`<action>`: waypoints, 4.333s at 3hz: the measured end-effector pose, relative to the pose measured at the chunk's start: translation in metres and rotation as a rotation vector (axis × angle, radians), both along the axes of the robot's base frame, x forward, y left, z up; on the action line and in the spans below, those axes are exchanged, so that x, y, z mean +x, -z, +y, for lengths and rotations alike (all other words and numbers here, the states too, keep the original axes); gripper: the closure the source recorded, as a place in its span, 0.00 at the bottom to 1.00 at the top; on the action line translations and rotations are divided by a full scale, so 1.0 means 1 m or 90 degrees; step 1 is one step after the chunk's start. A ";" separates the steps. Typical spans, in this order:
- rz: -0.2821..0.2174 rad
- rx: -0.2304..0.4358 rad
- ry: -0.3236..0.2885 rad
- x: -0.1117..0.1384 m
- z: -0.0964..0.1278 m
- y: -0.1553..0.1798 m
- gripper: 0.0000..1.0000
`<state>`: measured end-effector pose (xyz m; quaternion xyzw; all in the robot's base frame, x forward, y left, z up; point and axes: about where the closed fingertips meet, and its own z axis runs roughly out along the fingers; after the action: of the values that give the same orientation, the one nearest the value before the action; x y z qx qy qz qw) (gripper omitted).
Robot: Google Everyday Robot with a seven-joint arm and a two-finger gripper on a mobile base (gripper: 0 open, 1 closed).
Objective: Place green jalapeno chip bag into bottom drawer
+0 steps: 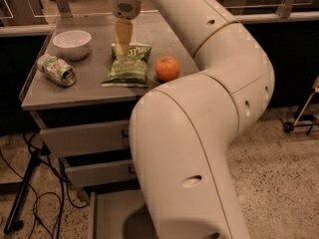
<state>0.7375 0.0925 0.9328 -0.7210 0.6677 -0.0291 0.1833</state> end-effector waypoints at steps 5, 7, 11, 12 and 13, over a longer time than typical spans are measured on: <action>0.051 -0.005 -0.030 0.017 0.017 0.079 0.00; 0.088 0.019 -0.053 0.014 0.037 0.111 0.00; 0.088 0.019 -0.053 0.014 0.037 0.112 0.88; 0.088 0.019 -0.053 0.014 0.037 0.112 1.00; 0.088 0.019 -0.053 0.014 0.037 0.112 1.00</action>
Offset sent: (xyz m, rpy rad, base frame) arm -0.0112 0.0258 -0.0607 -0.0286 0.1150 0.0771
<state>0.7520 0.1296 0.8212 -0.7457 0.6483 0.0387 0.1487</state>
